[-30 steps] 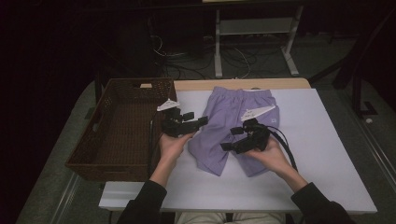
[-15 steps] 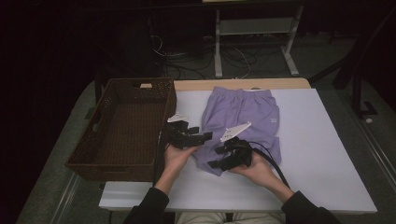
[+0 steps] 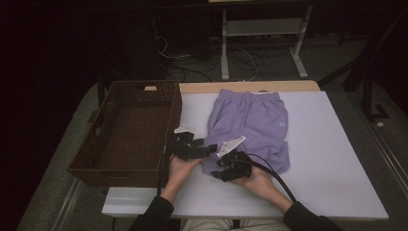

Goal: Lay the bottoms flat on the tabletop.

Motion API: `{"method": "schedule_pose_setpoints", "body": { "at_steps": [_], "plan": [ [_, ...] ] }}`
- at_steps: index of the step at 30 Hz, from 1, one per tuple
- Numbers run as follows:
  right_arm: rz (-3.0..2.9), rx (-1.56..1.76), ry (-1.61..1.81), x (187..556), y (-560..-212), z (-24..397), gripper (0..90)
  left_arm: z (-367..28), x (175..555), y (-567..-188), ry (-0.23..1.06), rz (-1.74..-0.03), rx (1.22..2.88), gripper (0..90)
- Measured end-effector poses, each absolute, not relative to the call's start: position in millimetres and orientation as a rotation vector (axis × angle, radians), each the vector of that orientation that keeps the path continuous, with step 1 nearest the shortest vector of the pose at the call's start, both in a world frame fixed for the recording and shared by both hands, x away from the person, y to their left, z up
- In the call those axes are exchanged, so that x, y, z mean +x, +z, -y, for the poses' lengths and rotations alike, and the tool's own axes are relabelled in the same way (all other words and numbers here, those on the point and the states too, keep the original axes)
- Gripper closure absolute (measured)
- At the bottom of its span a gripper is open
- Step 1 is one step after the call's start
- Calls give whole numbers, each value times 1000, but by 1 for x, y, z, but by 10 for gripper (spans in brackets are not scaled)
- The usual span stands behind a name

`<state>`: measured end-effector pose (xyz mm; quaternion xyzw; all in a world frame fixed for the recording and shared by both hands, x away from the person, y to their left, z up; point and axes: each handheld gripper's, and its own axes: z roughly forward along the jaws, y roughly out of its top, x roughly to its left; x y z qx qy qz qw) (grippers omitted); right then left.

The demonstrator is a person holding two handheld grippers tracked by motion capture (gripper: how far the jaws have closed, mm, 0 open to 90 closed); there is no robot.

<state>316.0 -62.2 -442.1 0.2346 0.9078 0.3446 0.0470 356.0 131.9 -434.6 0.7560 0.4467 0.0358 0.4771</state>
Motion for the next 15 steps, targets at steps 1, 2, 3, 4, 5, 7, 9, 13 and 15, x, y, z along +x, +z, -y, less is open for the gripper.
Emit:
{"method": "schedule_pose_setpoints", "body": {
  "at_steps": [1,2,3,4,5,7,9,13,15],
  "plan": [
    [-2755,693,1019,314,-443,61,572,-132,355,-434,87,-1092,1848,285],
    [-2739,680,1008,311,-443,60,611,-133,354,-434,86,-1092,1848,285],
    [-2741,666,1003,310,-443,59,692,-133,353,-434,84,-1093,1847,285],
    [-2747,661,998,309,-442,59,746,-133,351,-433,82,-1091,1848,286],
    [-2746,667,991,309,-441,60,797,-133,350,-433,80,-1090,1850,285],
    [-2765,700,1003,311,-440,63,845,-134,347,-431,75,-1090,1845,285],
    [-2777,732,1026,313,-437,69,883,-135,344,-429,77,-1086,1838,286],
    [-2772,834,1112,316,-427,86,890,-135,339,-426,84,-1062,1851,285],
    [-2757,890,1150,319,-422,97,891,-136,337,-425,94,-1056,1852,285]
  ]
}}
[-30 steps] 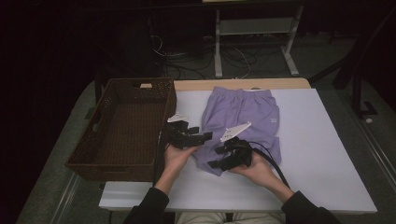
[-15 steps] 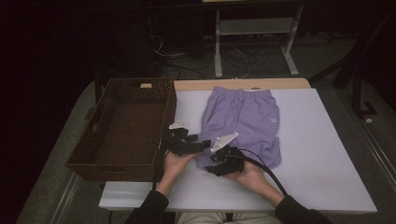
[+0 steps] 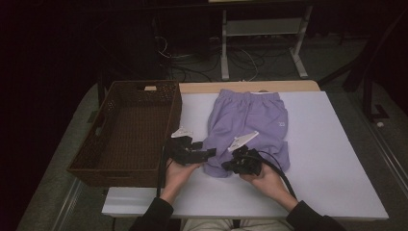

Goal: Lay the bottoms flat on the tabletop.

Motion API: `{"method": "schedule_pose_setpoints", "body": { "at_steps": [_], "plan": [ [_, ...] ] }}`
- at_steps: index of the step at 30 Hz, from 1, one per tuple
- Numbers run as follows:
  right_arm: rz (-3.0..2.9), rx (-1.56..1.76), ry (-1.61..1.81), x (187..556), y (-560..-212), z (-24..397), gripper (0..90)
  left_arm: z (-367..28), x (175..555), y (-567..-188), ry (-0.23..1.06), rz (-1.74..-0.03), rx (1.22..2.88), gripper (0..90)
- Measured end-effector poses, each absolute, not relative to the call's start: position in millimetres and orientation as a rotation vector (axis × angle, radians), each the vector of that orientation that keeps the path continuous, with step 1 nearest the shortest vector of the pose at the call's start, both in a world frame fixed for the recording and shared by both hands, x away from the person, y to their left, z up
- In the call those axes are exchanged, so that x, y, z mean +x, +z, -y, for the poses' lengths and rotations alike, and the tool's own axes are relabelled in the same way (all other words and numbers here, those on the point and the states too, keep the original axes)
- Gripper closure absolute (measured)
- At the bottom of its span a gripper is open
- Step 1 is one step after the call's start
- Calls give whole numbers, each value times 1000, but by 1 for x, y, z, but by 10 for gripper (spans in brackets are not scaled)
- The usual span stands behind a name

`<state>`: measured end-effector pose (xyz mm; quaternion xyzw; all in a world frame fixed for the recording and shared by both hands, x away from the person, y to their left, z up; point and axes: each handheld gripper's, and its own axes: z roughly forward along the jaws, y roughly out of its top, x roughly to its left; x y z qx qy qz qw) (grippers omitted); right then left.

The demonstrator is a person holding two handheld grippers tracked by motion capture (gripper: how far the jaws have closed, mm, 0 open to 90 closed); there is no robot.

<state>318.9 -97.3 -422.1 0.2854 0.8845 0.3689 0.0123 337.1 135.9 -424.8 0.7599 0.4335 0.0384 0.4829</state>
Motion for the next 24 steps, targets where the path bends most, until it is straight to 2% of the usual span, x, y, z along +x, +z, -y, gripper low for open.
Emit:
{"method": "schedule_pose_setpoints", "body": {
  "at_steps": [14,24],
  "plan": [
    [-2514,1244,1353,344,-403,179,892,-137,336,-425,116,-1062,1849,287],
    [-2393,1451,1347,360,-416,221,892,-135,335,-430,80,-1065,1881,338]
  ]
}}
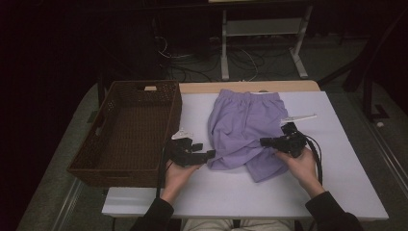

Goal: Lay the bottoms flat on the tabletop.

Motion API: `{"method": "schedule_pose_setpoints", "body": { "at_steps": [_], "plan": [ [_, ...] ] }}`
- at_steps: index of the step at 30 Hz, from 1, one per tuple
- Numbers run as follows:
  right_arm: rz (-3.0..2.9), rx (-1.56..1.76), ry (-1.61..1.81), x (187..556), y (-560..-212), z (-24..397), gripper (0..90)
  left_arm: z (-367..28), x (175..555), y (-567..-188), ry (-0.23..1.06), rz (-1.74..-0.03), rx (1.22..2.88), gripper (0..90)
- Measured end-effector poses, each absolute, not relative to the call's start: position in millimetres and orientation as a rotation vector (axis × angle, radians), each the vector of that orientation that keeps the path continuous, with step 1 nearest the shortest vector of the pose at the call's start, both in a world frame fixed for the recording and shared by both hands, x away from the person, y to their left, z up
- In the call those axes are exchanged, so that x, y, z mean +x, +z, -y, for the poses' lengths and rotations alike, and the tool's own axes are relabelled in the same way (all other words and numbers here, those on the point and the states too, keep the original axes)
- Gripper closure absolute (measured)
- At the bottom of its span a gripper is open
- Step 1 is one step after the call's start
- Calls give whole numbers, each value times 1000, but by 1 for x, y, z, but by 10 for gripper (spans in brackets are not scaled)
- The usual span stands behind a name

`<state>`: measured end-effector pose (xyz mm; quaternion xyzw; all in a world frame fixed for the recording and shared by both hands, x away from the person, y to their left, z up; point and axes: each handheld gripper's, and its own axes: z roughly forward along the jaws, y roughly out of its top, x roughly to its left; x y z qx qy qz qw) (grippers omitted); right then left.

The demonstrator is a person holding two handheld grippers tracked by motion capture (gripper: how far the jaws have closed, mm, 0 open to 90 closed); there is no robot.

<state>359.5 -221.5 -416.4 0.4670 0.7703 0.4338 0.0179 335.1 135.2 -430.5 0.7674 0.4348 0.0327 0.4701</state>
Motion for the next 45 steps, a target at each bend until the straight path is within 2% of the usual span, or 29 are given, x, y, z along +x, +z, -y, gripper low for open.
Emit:
{"method": "schedule_pose_setpoints", "body": {
  "at_steps": [4,9,19,27,36,45],
  "plan": [
    [-2364,1513,1333,362,-422,233,892,-133,335,-437,37,-1085,1904,409],
    [-2340,1555,1336,363,-424,243,892,-123,333,-444,-24,-1066,1960,456],
    [-2291,1601,1368,363,-424,257,892,-107,328,-448,-59,-942,2058,588],
    [-2284,1625,1370,364,-426,263,892,-96,322,-444,-65,-801,2099,605],
    [-2285,1629,1366,364,-427,263,892,-81,317,-448,3,-744,2208,600],
    [-2282,1628,1368,364,-427,263,892,-74,309,-450,187,-701,2244,697]
  ]
}}
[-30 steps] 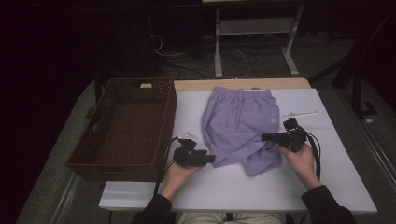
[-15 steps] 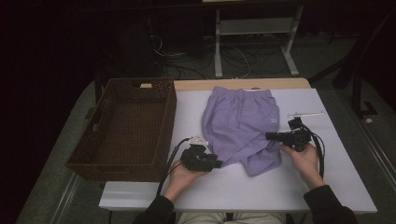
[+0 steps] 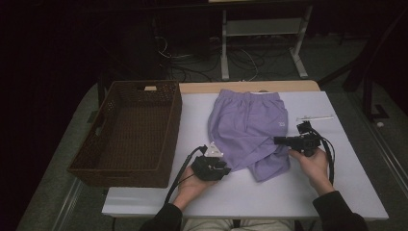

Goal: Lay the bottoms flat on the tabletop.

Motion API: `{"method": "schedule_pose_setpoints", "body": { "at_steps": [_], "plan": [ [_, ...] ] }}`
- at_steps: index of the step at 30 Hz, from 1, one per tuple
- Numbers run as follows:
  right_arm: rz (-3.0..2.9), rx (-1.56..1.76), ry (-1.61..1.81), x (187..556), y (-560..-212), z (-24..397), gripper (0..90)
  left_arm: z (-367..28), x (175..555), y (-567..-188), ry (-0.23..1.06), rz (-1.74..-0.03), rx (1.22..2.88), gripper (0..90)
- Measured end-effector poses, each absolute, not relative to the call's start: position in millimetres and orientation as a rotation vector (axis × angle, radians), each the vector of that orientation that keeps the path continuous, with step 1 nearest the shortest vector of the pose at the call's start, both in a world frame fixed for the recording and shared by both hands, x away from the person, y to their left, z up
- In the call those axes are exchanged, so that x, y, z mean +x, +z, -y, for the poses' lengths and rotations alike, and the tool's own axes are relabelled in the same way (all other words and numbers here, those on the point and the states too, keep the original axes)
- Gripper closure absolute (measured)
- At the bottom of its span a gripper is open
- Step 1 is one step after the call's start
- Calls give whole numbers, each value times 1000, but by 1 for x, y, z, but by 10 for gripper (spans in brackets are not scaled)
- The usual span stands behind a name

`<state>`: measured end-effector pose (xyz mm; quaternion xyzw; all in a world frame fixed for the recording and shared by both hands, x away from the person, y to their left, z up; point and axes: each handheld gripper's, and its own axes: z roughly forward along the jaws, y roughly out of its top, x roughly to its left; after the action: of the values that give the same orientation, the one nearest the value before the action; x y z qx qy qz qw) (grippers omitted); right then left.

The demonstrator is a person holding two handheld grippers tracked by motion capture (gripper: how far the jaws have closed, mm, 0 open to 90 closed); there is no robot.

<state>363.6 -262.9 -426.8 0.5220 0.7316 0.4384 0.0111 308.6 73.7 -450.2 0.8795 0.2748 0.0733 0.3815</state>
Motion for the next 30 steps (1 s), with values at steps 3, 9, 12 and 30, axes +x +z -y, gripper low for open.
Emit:
{"method": "schedule_pose_setpoints", "body": {
  "at_steps": [3,9,12,30],
  "plan": [
    [-2283,1628,1366,363,-427,262,892,-70,305,-451,251,-685,2258,725],
    [-2286,1623,1366,363,-427,262,892,-70,309,-451,270,-704,2245,865],
    [-2292,1618,1372,362,-426,262,892,-71,308,-448,272,-726,2260,877],
    [-2542,1462,1459,300,-423,226,892,-127,271,-418,302,-812,2197,878]
  ]
}}
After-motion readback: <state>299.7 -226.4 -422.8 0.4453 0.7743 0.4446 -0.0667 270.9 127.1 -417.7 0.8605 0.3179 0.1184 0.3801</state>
